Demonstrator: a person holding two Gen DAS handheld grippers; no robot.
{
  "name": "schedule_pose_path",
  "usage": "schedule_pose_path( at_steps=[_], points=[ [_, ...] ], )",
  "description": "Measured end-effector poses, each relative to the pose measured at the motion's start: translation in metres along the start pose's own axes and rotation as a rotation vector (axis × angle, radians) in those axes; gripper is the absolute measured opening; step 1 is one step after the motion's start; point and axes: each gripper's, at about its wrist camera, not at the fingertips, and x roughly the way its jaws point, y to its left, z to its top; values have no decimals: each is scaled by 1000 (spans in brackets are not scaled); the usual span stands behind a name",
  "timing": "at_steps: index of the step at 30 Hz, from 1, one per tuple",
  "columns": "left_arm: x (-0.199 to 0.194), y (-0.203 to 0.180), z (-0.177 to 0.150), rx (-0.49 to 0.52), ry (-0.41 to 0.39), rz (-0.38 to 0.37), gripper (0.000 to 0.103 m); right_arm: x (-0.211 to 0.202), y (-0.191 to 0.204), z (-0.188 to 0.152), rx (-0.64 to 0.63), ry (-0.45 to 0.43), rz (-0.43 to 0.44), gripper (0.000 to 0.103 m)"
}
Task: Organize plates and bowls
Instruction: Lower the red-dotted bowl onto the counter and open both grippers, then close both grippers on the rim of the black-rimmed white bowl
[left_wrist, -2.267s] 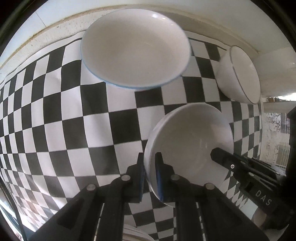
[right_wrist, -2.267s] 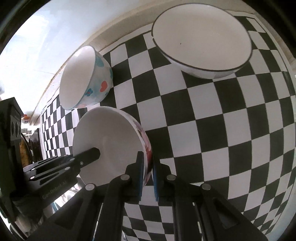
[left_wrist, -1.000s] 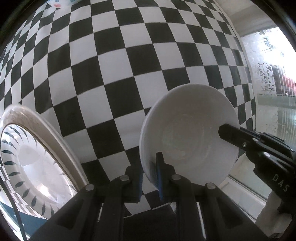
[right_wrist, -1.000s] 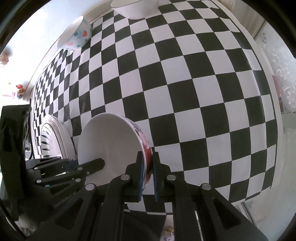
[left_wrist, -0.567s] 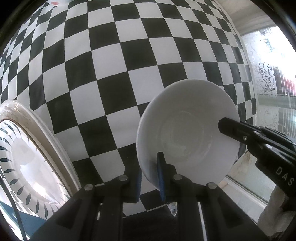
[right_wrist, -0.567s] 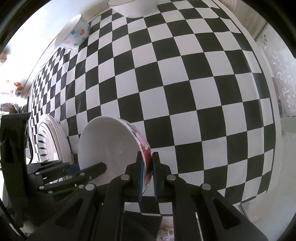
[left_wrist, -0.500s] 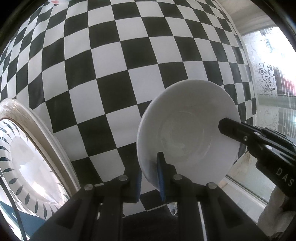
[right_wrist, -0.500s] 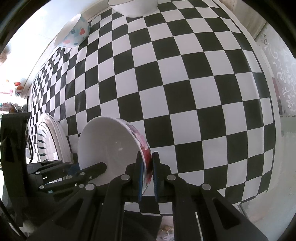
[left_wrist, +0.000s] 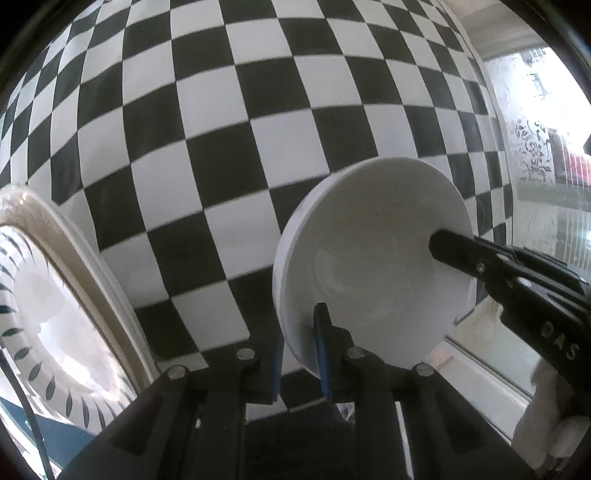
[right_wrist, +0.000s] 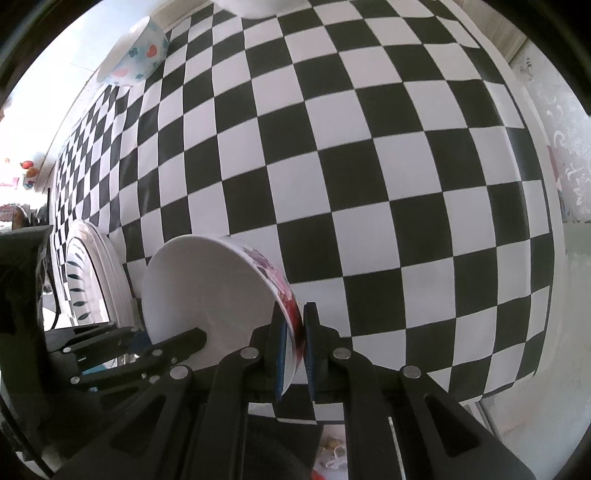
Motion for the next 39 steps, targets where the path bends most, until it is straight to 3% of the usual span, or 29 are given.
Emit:
schedule_pose_path(
  at_steps=[6, 11, 13, 15, 17, 21, 24, 32, 37, 39],
  points=[
    [-25, 3, -12, 35, -29, 19, 23, -11, 1, -1, -9, -2, -7, 17],
    [-60, 7, -9, 39, -86, 10, 23, -30, 4, 9, -18, -35, -9, 21],
    [-78, 9, 2, 32, -118, -12, 29, -40, 2, 19, -6, -56, 14, 36],
    [-102, 10, 25, 25, -169, -36, 34, -52, -3, 36, 20, -84, 70, 82],
    [-118, 11, 45, 13, -207, -63, 41, -65, -5, 53, 39, -122, 100, 92],
    [-158, 11, 111, 1, -305, -66, 53, -93, -10, 100, 78, -224, 72, 92],
    [-168, 10, 158, -13, -322, -61, 53, -104, -17, 146, 126, -268, 100, 92],
    [-141, 15, 278, -59, -226, -23, 53, -96, -45, 257, 209, -266, 154, 92],
    [-119, 12, 309, -35, -182, 36, 52, -71, -48, 291, 219, -211, 151, 78],
    [-112, 10, 316, -20, -173, 61, 51, -63, -44, 298, 209, -190, 143, 67]
  ],
)
